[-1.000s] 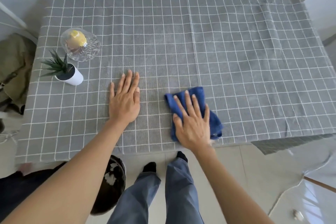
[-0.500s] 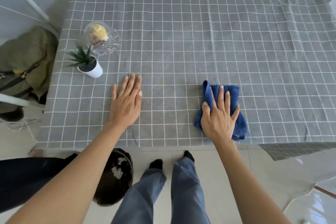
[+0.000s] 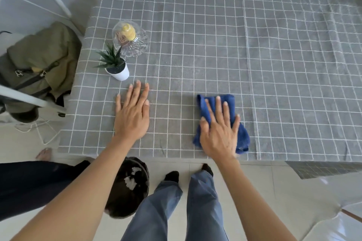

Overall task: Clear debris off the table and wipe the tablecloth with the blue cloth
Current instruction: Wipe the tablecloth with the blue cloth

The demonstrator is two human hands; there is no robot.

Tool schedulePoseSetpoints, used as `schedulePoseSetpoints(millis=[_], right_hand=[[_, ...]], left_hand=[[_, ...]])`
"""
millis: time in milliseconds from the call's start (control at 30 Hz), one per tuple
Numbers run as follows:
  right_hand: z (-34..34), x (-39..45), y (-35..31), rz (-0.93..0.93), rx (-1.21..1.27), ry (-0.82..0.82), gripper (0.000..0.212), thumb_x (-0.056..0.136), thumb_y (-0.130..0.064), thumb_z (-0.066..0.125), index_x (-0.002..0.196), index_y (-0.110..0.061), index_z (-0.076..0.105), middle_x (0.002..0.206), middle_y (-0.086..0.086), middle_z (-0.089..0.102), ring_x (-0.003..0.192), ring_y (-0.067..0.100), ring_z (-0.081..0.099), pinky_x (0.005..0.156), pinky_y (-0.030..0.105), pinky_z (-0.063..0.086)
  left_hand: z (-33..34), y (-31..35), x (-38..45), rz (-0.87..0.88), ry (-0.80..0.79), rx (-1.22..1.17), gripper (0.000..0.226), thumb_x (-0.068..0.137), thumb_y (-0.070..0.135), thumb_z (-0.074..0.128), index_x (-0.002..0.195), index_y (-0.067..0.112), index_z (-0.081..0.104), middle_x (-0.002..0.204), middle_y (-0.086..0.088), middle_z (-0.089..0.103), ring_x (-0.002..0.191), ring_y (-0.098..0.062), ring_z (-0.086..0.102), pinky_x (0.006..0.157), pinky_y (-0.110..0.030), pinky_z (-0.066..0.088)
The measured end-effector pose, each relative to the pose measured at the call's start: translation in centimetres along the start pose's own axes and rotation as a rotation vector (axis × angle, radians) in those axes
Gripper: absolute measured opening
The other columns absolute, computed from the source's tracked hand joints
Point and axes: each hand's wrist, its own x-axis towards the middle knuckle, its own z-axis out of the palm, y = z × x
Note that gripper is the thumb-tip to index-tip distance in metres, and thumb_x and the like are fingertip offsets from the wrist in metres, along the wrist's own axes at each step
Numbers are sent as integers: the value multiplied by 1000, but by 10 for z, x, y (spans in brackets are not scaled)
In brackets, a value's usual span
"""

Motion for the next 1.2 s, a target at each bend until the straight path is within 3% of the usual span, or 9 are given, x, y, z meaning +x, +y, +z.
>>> schedulePoseSetpoints(millis=[67, 200, 400, 500, 667, 833, 1067, 1200], right_hand=[[-4, 0, 10, 111, 23, -1, 56, 93, -42, 16, 143, -35, -9, 159, -8, -5, 146, 11, -9, 117, 48, -9], [-5, 1, 2, 179, 56, 23, 62, 91, -42, 16, 150, -28, 5, 159, -7, -7, 146, 13, -10, 116, 50, -10], [8, -15, -41, -59, 17, -45, 60, 92, -45, 13, 150, -36, 3, 159, -11, -5, 146, 12, -9, 114, 51, -10], [7, -16, -31, -67, -2, -28, 58, 93, -45, 12, 149, -37, -1, 158, -12, -3, 146, 13, -6, 116, 53, -4], [-1, -7, 7, 94, -6, 1, 57, 93, -43, 13, 144, -36, -11, 159, -11, -4, 146, 11, -9, 117, 50, -6], [-5, -4, 2, 210, 27, 13, 62, 92, -42, 15, 151, -25, 7, 159, -9, -8, 146, 12, -12, 116, 49, -10], [14, -15, -58, -75, 6, -41, 60, 92, -47, 13, 150, -37, 5, 159, -13, -5, 146, 11, -7, 115, 51, -6], [9, -8, -24, 22, -18, 9, 58, 93, -44, 15, 150, -37, 5, 159, -13, -1, 146, 11, -5, 116, 50, -5]], left_hand=[[-1, 0, 1, 7, 0, -1, 52, 100, 37, 6, 152, 32, 2, 160, 6, -1, 147, -12, -5, 119, -48, -3], [-1, 1, 1, -6, -4, 6, 52, 99, 39, 2, 151, 32, -2, 159, 7, -3, 147, -13, -6, 118, -47, -4], [0, 1, 1, -2, -3, 18, 53, 99, 38, 4, 151, 32, -1, 159, 7, -3, 147, -12, -5, 118, -47, -4], [0, 0, 1, 13, 6, 15, 52, 99, 37, 7, 151, 31, 1, 159, 6, -2, 147, -13, -5, 118, -46, -6], [1, -2, 1, 20, 5, 21, 52, 100, 37, 6, 151, 31, 1, 159, 6, -3, 147, -13, -5, 118, -46, -7], [1, -2, 1, 13, 13, 26, 53, 99, 37, 6, 151, 31, 0, 159, 6, -5, 147, -14, -6, 118, -46, -7], [2, -2, 0, 12, 7, 26, 52, 99, 38, 6, 150, 33, -4, 159, 7, -6, 147, -12, -7, 117, -46, -7], [3, -2, 2, 14, 5, 22, 52, 99, 38, 5, 150, 32, -3, 159, 8, -6, 147, -12, -7, 118, -45, -7]])
